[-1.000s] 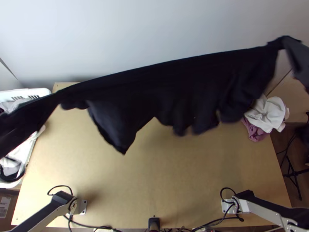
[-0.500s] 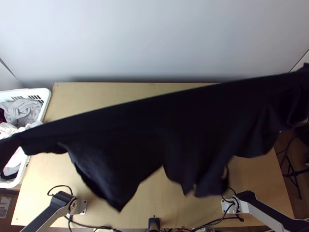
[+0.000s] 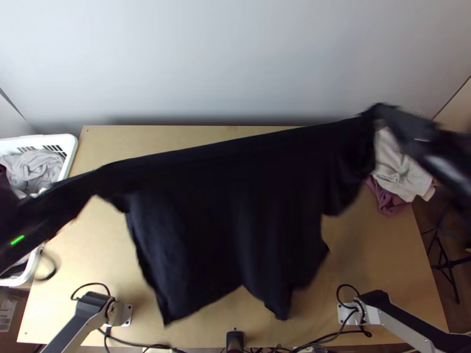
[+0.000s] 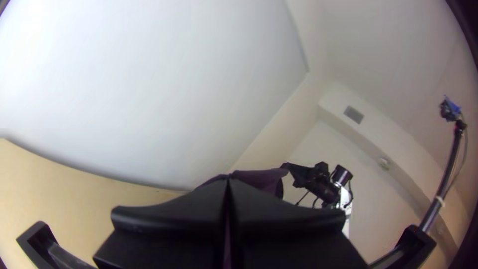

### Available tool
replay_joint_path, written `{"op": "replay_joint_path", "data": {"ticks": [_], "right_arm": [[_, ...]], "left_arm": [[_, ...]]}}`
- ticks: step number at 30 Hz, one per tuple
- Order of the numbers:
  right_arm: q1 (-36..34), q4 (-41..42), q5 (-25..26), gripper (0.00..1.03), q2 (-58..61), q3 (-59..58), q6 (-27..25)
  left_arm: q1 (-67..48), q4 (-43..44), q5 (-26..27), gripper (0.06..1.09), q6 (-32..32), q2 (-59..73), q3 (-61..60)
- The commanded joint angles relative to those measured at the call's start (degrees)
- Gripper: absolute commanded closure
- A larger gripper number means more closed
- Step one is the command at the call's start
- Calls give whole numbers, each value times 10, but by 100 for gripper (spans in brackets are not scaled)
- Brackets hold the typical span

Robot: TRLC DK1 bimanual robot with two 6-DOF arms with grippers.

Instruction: Fold the t-shirt

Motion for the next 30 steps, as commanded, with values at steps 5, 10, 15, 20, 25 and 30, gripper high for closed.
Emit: {"op": "replay_joint_path", "data": {"ticks": [5,10,15,20,25,30], "right_arm": [[22,259,12,100,100,-340,-30],[9,342,18,100,194,-341,-54],[-18,383,18,100,320,-277,-80],[-34,398,24,100,450,-152,-79],[-43,391,47,100,551,-23,-78],[-56,343,54,100,636,122,-75]], "left_arm": [[87,213,7,105,86,104,-300],[115,323,5,105,97,222,-320],[114,407,-23,105,117,364,-283],[110,428,-37,105,119,514,-188],[109,423,-75,105,118,647,-52],[108,368,-87,105,120,755,86]]}}
